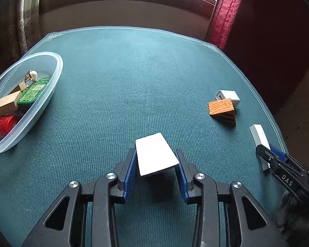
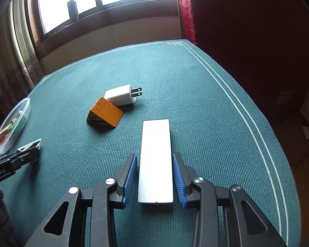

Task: Organize rigid objects
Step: 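Carry the white-and-black block toward the bowl with the left tool while the right tool carries the white box, then lower the white-and-black block into the bowl with the left tool and release, then lower the long white box into the bowl with the right tool and release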

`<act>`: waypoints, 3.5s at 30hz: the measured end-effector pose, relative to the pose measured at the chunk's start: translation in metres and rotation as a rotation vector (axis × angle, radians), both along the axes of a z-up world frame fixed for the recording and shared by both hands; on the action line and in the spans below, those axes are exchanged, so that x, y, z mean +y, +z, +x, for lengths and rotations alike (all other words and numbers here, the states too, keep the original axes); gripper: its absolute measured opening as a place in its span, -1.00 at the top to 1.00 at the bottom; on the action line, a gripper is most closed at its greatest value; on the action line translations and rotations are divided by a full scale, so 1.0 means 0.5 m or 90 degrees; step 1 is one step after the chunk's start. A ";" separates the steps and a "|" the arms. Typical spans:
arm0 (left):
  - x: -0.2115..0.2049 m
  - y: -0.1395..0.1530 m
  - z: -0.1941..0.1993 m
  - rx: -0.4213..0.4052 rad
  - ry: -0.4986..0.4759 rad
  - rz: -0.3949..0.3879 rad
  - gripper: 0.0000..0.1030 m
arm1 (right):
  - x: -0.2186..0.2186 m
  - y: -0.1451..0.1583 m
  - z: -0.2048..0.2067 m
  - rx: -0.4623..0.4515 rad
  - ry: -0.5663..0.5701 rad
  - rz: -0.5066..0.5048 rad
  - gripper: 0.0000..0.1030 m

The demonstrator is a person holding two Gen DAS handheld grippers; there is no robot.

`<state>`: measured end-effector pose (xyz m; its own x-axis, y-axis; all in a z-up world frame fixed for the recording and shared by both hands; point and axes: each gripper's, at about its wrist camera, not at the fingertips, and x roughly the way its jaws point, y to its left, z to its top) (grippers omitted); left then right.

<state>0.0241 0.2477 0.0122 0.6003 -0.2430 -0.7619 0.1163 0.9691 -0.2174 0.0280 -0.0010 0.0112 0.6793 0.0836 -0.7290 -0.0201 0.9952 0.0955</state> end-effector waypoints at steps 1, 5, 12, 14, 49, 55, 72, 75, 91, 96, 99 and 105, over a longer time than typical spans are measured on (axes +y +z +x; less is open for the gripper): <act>0.000 0.004 -0.002 -0.005 -0.005 -0.001 0.30 | 0.004 0.000 0.001 0.001 0.000 -0.010 0.27; 0.013 0.025 -0.008 -0.033 -0.005 0.005 0.41 | 0.010 0.001 0.001 0.002 -0.001 -0.025 0.27; 0.047 0.022 -0.015 -0.043 0.033 0.005 0.41 | 0.006 0.003 0.002 0.002 0.002 -0.028 0.24; 0.048 0.027 -0.020 -0.053 0.037 0.017 0.41 | 0.007 0.003 0.001 0.001 0.002 -0.028 0.24; 0.374 0.085 0.030 -0.125 0.350 0.052 0.41 | 0.309 0.194 0.055 -0.118 0.237 0.128 0.38; 0.387 0.077 0.035 -0.121 0.360 0.050 0.41 | 0.359 0.202 0.061 -0.123 0.265 0.129 0.38; 0.391 0.073 0.033 -0.133 0.369 0.057 0.39 | 0.442 0.195 0.090 -0.105 0.308 0.142 0.38; 0.394 0.070 0.031 -0.128 0.377 0.054 0.23 | 0.457 0.194 0.094 -0.103 0.316 0.143 0.38; 0.440 0.082 -0.021 -0.162 0.472 0.010 -0.18 | 0.536 0.177 0.118 -0.077 0.356 0.137 0.38; 0.442 0.087 -0.031 -0.173 0.490 0.011 -0.19 | 0.563 0.165 0.128 -0.064 0.367 0.130 0.38; 0.440 0.086 -0.036 -0.174 0.501 0.018 -0.20 | 0.577 0.158 0.135 -0.059 0.372 0.127 0.38; 0.436 0.087 -0.040 -0.178 0.513 0.033 -0.29 | 0.604 0.150 0.148 -0.054 0.386 0.131 0.36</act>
<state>0.0043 0.4657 0.0558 0.7427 0.3705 -0.5578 -0.5702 0.7867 -0.2368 0.1022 0.3012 0.0864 0.5225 0.6025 -0.6033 -0.5888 0.7667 0.2559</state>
